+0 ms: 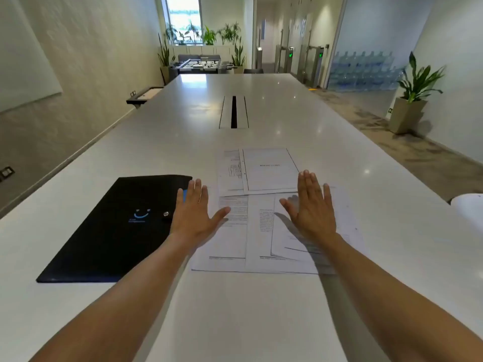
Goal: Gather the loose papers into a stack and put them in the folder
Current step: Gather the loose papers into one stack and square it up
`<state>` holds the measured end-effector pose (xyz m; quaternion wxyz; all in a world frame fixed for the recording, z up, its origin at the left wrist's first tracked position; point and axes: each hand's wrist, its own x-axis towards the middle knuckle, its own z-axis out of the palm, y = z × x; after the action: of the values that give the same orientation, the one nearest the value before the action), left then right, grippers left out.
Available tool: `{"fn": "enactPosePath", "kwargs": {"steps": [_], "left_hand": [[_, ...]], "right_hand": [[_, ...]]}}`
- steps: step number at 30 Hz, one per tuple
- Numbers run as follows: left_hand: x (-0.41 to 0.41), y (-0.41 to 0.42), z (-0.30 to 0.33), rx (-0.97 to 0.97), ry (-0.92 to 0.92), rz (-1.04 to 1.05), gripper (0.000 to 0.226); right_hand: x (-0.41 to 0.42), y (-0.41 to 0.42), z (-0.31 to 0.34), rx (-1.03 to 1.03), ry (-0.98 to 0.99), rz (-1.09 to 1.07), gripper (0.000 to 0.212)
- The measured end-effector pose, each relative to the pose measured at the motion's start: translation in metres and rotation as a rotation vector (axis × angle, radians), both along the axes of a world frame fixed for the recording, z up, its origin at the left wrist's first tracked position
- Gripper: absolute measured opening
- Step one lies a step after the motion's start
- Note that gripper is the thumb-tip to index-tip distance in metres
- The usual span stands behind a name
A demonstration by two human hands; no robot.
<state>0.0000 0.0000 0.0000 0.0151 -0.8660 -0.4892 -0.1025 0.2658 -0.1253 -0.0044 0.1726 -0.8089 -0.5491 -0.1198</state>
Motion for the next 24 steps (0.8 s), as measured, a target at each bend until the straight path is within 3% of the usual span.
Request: {"fn": "enactPosePath", "kwargs": {"steps": [6, 12, 16, 19, 24], "left_hand": [[0.006, -0.016, -0.015, -0.179, -0.025, 0.089, 0.108], [0.023, -0.023, -0.002, -0.259, -0.148, 0.193, 0.103], [0.035, -0.019, 0.009, -0.36, -0.43, 0.365, 0.09], [0.037, -0.011, 0.017, -0.431, -0.699, 0.502, 0.06], [0.031, -0.005, 0.029, -0.726, -1.069, 0.514, 0.042]], "right_hand": [[-0.006, -0.008, -0.011, -0.251, 0.125, -0.01, 0.093], [0.001, -0.003, -0.02, -0.26, 0.163, 0.009, 0.094], [0.002, -0.002, -0.021, -0.266, 0.163, 0.015, 0.094], [0.002, -0.003, -0.022, -0.272, 0.163, 0.012, 0.088], [0.003, -0.002, -0.022, -0.26, 0.176, 0.006, 0.081]]}}
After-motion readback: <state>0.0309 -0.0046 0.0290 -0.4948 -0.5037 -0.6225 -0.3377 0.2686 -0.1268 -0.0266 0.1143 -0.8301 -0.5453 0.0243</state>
